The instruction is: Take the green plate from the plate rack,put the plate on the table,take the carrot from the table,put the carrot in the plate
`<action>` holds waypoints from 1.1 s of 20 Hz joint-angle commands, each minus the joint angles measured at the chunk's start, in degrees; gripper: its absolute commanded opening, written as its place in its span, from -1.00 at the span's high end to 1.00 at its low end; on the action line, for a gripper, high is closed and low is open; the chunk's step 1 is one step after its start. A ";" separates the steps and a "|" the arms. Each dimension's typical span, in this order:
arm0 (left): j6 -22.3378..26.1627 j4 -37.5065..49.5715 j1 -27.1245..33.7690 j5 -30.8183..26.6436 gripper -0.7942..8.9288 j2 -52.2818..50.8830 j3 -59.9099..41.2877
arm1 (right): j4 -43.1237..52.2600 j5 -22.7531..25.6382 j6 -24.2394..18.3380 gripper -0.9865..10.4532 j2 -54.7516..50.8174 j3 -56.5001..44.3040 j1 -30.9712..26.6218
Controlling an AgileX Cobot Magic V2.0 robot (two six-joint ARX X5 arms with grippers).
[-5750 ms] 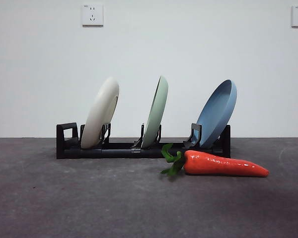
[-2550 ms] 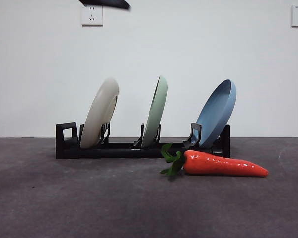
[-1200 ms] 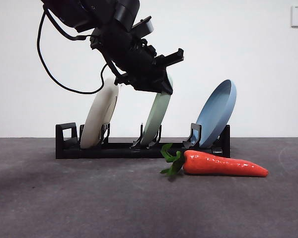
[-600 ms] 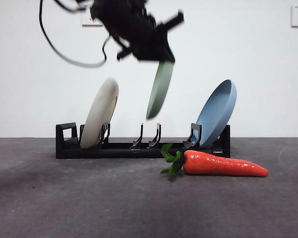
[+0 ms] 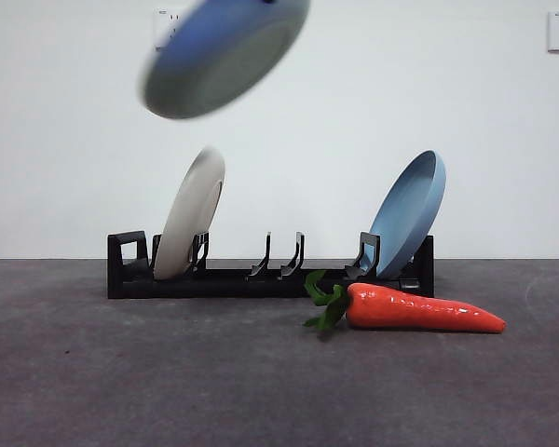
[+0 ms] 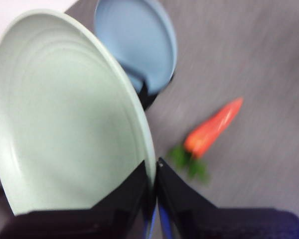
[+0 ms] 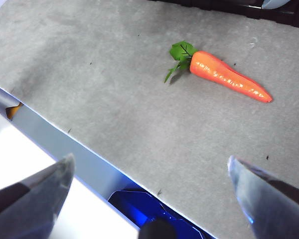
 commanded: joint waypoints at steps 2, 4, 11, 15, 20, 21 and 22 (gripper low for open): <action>2.95 -6.93 -4.57 -5.70 0.85 0.98 -3.15 | 0.35 0.13 0.35 -0.37 -0.02 0.17 0.09; 1.70 -4.44 -7.54 -7.78 0.85 0.98 -8.87 | 0.35 0.13 0.37 -0.37 0.26 0.17 0.09; 0.92 12.35 -11.85 -11.96 0.85 1.01 -33.81 | 0.70 0.13 0.37 -0.37 1.86 0.17 0.09; 2.67 21.14 -11.87 -12.39 0.85 1.01 -41.90 | 0.79 0.11 0.35 -0.37 2.89 0.17 0.09; 4.26 27.26 -11.96 -12.07 0.85 4.09 -45.11 | 1.09 0.11 0.35 -0.37 4.39 0.17 0.09; 4.50 27.71 -11.93 -11.39 0.85 5.22 -45.11 | 1.33 0.11 0.37 -0.37 4.68 0.17 0.09; 5.20 27.93 -11.91 -10.38 0.85 6.43 -45.11 | 1.62 0.11 0.39 -0.37 4.96 0.17 0.09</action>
